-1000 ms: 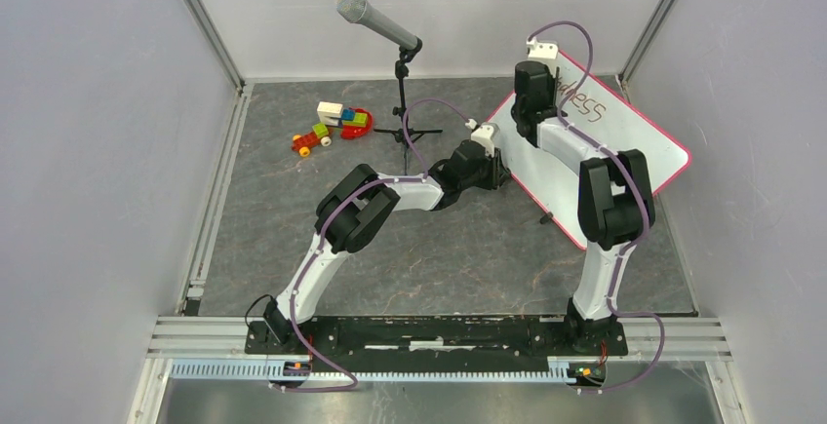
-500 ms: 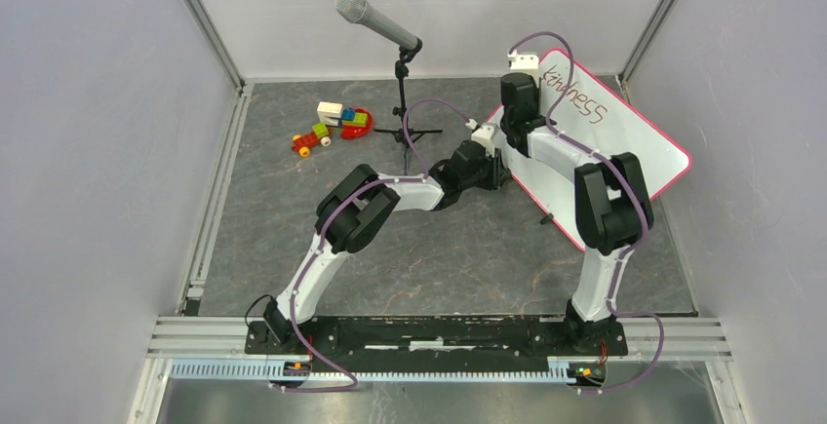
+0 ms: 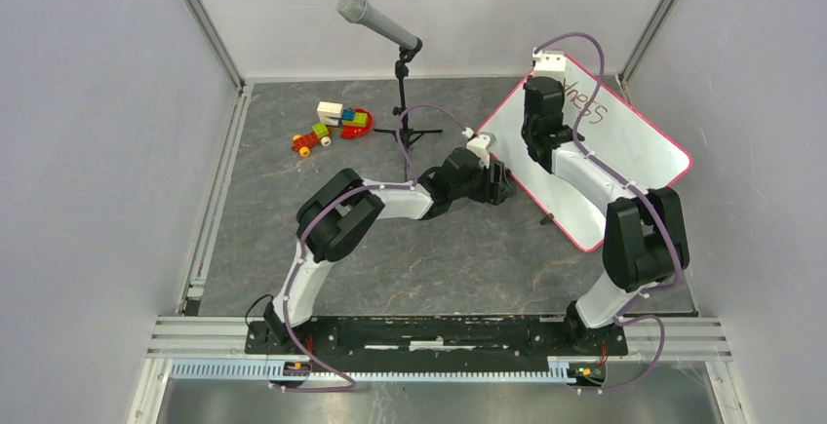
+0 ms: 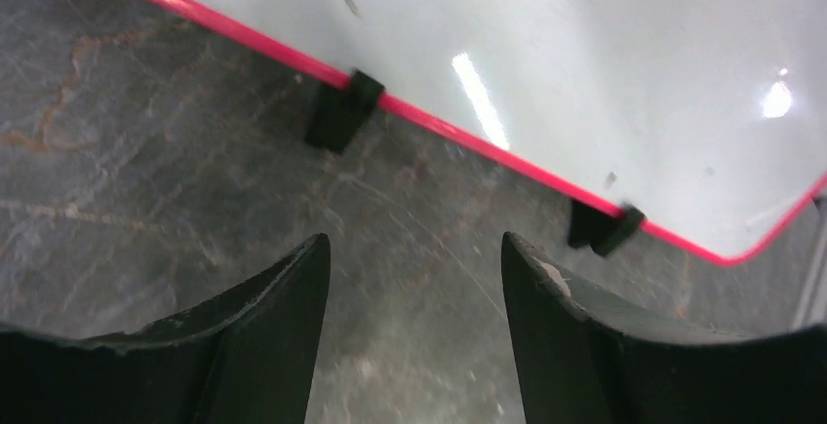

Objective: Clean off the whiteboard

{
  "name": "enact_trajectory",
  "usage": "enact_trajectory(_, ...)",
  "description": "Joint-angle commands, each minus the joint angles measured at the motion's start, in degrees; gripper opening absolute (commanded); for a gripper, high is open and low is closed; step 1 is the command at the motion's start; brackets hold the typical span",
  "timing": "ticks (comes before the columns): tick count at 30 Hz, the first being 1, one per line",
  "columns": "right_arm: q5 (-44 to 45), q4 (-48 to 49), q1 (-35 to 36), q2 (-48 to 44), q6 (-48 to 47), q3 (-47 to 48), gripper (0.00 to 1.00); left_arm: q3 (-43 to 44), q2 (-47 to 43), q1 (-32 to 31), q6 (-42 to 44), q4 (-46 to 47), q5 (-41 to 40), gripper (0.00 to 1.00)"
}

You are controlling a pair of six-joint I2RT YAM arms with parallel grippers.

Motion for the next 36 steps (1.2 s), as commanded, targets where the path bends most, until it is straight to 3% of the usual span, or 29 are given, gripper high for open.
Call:
enact_trajectory(1,-2.76,-0.92,-0.89,-2.15,0.28,-1.26,0.36,-4.42,-9.71,-0.30,0.15,-1.04,1.74,0.72)
enact_trajectory(5,-5.67,-0.86,-1.92,-2.11,1.21,-2.12,0.37,-3.87,-14.69,0.48,5.69,-5.65,1.94,0.80)
enact_trajectory(12,-6.27,-1.71,-2.14,0.13,-0.12,-1.66,0.38,0.29,-16.51,5.47,11.14,-6.07,5.52,0.80)
enact_trajectory(16,-9.86,-5.95,-2.13,1.51,-3.91,1.25,0.69,5.95,-13.61,8.19,14.37,-5.86,8.93,0.79)
enact_trajectory(19,-11.08,-11.51,-1.40,2.02,-3.00,2.99,0.79,5.51,-14.08,9.62,17.67,-4.07,10.09,0.77)
enact_trajectory(24,-6.33,-23.22,2.12,-1.30,12.42,1.79,0.78,-10.33,-21.22,13.47,13.54,11.09,11.46,0.76)
enact_trajectory(27,-12.08,-17.82,4.81,-7.18,22.76,-9.59,0.76,-17.33,-23.94,16.23,10.69,19.04,14.26,0.76)
enact_trajectory(32,-15.17,-10.84,8.90,-9.51,37.55,-20.08,0.71,-21.68,-24.06,18.94,11.29,25.58,19.05,0.75)
enact_trajectory(36,-12.48,-16.89,9.39,-6.94,47.47,-19.90,0.68,-23.36,-24.29,20.79,9.07,29.03,20.39,0.76)
